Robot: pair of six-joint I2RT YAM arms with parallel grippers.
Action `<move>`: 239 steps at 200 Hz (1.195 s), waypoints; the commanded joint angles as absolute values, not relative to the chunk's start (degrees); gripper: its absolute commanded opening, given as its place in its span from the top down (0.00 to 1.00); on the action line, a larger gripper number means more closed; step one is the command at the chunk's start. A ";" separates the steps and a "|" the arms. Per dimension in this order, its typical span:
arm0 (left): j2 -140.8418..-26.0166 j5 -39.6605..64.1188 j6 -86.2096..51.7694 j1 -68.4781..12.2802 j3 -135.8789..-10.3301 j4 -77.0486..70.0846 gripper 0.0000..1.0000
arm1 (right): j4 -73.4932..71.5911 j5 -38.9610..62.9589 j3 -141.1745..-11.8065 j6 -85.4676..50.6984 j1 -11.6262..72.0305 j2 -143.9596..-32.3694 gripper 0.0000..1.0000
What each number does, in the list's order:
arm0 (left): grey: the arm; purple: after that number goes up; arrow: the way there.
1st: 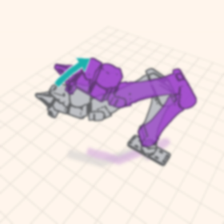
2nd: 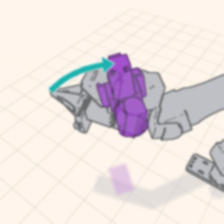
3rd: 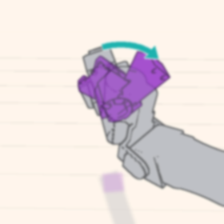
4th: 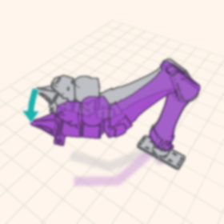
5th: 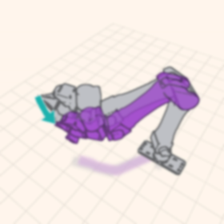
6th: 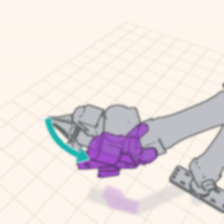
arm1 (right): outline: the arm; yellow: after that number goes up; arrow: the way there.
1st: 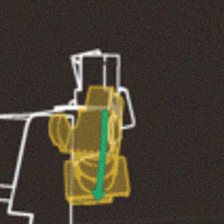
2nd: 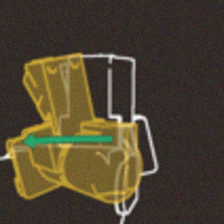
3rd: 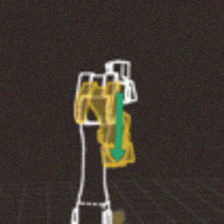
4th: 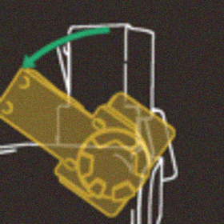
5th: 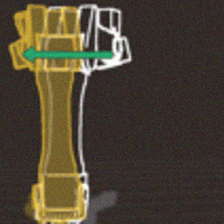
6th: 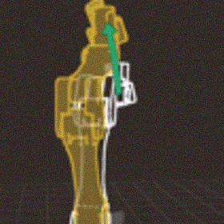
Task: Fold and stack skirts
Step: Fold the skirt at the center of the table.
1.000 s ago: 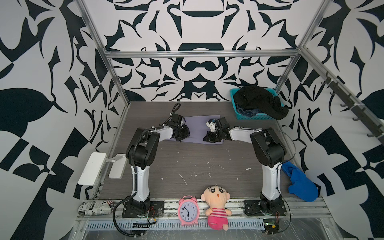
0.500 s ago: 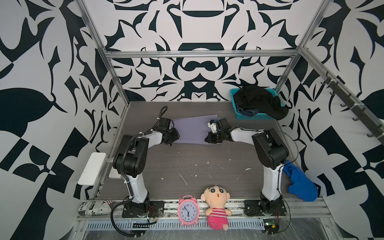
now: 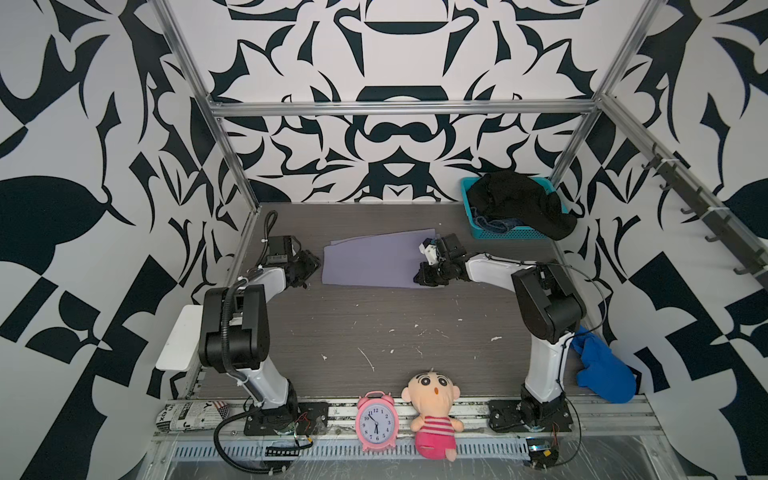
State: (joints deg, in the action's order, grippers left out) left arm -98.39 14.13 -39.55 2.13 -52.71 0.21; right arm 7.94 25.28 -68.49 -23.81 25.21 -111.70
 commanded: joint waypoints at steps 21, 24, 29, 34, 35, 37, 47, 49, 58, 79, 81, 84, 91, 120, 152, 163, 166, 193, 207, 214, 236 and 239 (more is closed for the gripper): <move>-105.43 16.51 -40.14 1.30 -55.26 -3.14 0.33 | 10.36 24.70 -70.13 -22.75 25.04 -109.76 0.96; -105.91 16.58 -40.16 1.19 -55.37 -3.35 0.32 | 10.56 24.70 -70.19 -22.76 24.98 -109.78 0.96; -106.59 16.76 -40.25 1.01 -55.69 -3.63 0.32 | 10.65 24.65 -70.34 -22.60 25.05 -109.86 0.96; -107.19 17.03 -40.40 0.84 -55.95 -3.98 0.32 | 10.87 24.67 -70.44 -22.60 25.00 -109.86 0.96; -107.34 17.08 -40.46 0.77 -56.01 -4.05 0.32 | 10.84 24.69 -70.47 -22.59 25.03 -109.82 0.96; -107.56 17.19 -40.55 0.68 -56.08 -4.22 0.32 | 10.82 24.61 -70.42 -22.59 25.09 -109.79 0.96; -108.48 17.40 -41.02 0.08 -56.42 -4.99 0.32 | 10.88 24.44 -70.42 -22.65 25.09 -109.69 0.96; -108.64 17.40 -41.11 -0.09 -56.45 -5.14 0.32 | 10.83 24.39 -70.40 -22.63 25.12 -109.69 0.96; -109.37 17.49 -41.33 -0.83 -56.77 -5.68 0.34 | 10.90 24.32 -70.55 -22.50 25.05 -109.69 0.96; -110.92 17.12 -42.16 -2.52 -57.30 -6.64 0.37 | 11.01 24.17 -70.67 -22.47 25.10 -109.95 0.96; -111.10 17.07 -42.25 -2.61 -57.37 -6.74 0.38 | 10.99 24.10 -70.67 -22.49 25.11 -109.99 0.96; -111.34 16.90 -42.33 -2.79 -57.43 -6.83 0.39 | 10.99 24.08 -70.71 -22.50 25.07 -110.03 0.96; -111.81 16.71 -42.66 -3.10 -57.49 -6.99 0.41 | 11.01 24.18 -70.67 -22.52 25.13 -110.13 0.96; -113.65 17.40 -44.96 -3.58 -56.65 -10.39 0.50 | 10.90 24.13 -70.29 -22.70 25.23 -110.04 0.96; -114.96 17.57 -45.70 -4.38 -56.66 -11.80 0.79 | 10.82 23.82 -70.08 -22.62 25.27 -110.06 0.96; -115.04 17.09 -45.79 -4.49 -56.73 -11.47 0.87 | 10.91 23.82 -69.96 -22.63 25.31 -110.13 0.96; -114.94 17.06 -45.79 -4.50 -56.66 -11.39 0.90 | 10.89 23.82 -70.05 -22.65 25.29 -110.13 0.96; -112.83 15.33 -45.37 -4.49 -55.94 -9.91 1.00 | 11.33 23.77 -70.22 -22.52 25.40 -109.72 0.96; -110.82 14.08 -44.37 -4.48 -55.64 -8.08 1.00 | 11.87 23.72 -70.52 -22.55 25.44 -108.96 0.96; -109.67 13.45 -43.85 -4.53 -55.68 -6.71 1.00 | 12.28 23.73 -70.83 -22.43 25.48 -108.40 0.96; -105.81 11.97 -41.42 -4.50 -56.00 -0.96 1.00 | 13.33 23.51 -71.76 -22.67 25.58 -105.62 0.94; -105.19 11.69 -41.05 -4.49 -56.00 -0.20 1.00 | 13.47 23.62 -71.94 -22.74 25.54 -105.34 0.93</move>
